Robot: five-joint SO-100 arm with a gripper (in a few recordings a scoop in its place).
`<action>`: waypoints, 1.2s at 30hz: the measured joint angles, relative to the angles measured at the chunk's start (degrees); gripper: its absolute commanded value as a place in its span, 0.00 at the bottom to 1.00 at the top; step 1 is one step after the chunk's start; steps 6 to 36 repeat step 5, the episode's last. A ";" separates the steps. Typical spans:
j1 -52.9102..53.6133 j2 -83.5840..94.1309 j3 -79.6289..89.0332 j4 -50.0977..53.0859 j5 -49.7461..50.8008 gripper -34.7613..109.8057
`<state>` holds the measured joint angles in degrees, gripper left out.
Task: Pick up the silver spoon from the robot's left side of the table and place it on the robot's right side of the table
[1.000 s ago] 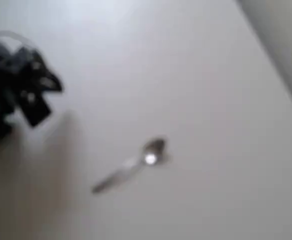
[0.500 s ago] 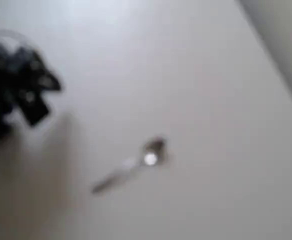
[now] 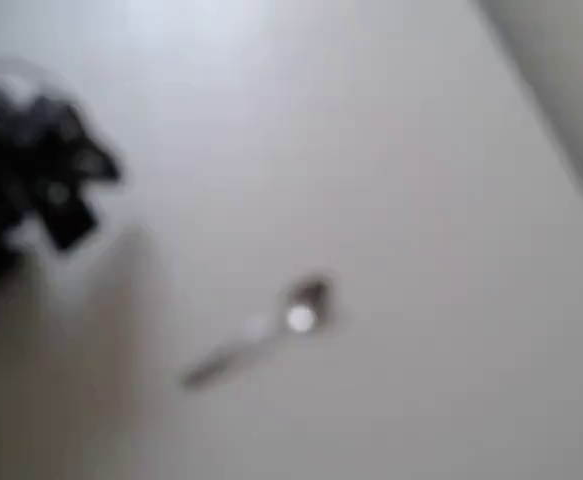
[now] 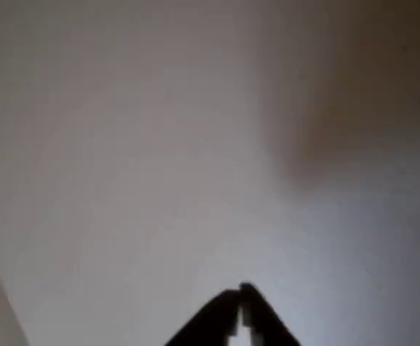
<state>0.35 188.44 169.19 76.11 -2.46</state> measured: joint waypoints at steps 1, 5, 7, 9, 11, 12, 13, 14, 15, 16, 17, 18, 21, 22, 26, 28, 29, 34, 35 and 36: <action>0.00 0.00 0.00 0.00 0.00 0.23; 0.00 0.00 0.00 0.00 0.00 0.23; 0.00 0.00 0.00 0.00 0.00 0.23; 0.00 0.00 0.00 0.00 0.00 0.23; 0.00 0.00 0.00 0.00 0.00 0.23; 0.00 0.00 0.00 0.00 0.00 0.23; 0.00 0.00 0.00 0.00 0.00 0.23; 0.00 0.00 0.00 0.00 0.00 0.23; 0.00 0.00 0.00 0.00 0.00 0.23; 0.00 0.00 0.00 0.00 0.00 0.23; 0.00 0.00 0.00 0.00 0.00 0.23; 0.00 0.00 0.00 0.00 0.00 0.23; 0.00 0.00 0.00 0.00 0.00 0.23; 0.00 0.00 0.00 0.00 0.00 0.23; 0.00 0.00 0.00 0.00 0.00 0.23; 0.00 0.00 0.00 0.00 0.00 0.23; 0.00 0.00 0.00 0.00 0.00 0.23; 0.00 0.00 0.00 0.00 0.00 0.23; 0.00 0.00 0.00 0.00 0.00 0.23; 0.00 0.00 0.00 0.00 0.00 0.23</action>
